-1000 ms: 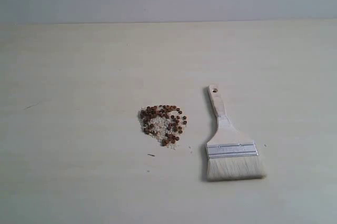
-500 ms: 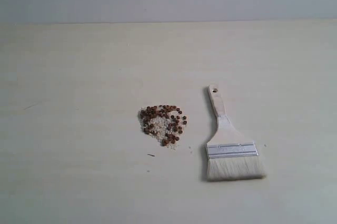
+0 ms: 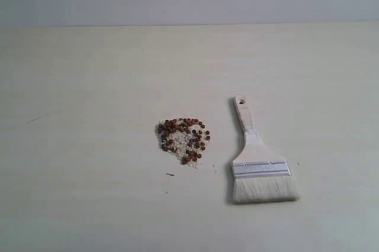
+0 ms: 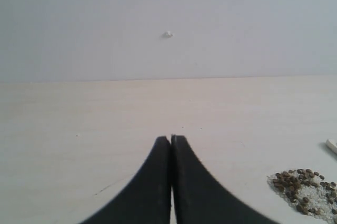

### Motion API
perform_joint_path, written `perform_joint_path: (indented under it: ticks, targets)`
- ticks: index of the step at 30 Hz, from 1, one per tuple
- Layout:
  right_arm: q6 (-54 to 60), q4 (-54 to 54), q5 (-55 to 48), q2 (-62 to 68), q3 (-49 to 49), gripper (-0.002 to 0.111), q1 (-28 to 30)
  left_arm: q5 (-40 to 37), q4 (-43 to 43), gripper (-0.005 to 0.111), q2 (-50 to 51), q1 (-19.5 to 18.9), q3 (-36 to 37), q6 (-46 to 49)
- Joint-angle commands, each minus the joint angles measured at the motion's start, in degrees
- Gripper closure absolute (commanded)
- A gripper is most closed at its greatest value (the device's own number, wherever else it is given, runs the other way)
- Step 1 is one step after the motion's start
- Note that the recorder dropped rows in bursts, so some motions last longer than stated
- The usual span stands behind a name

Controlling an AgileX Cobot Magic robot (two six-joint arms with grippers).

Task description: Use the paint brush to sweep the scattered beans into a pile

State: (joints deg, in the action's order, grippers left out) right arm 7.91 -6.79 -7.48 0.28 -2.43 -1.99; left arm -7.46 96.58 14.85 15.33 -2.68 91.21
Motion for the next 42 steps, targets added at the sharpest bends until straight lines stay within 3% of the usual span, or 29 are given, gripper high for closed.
perform_joint_path:
  ticks: [1, 5, 29, 42]
  targets:
    - [0.37, -0.41, -7.70, -0.28, 0.35, 0.108, 0.00, 0.17, -0.24, 0.107, -0.27, 0.09, 0.13, 0.04]
    - [-0.70, -4.92, -14.94, -0.28, 0.35, 0.108, 0.00, 0.17, -0.24, 0.107, -0.27, 0.09, 0.13, 0.04]
    - [-0.56, -4.73, -14.84, -0.28, 0.35, 0.108, 0.00, 0.17, -0.24, 0.107, -0.27, 0.09, 0.13, 0.04]
    - [-0.56, -4.98, -5.50, -0.28, 2.43, 0.108, 0.00, 0.17, -0.24, 0.107, -0.27, 0.09, 0.13, 0.04]
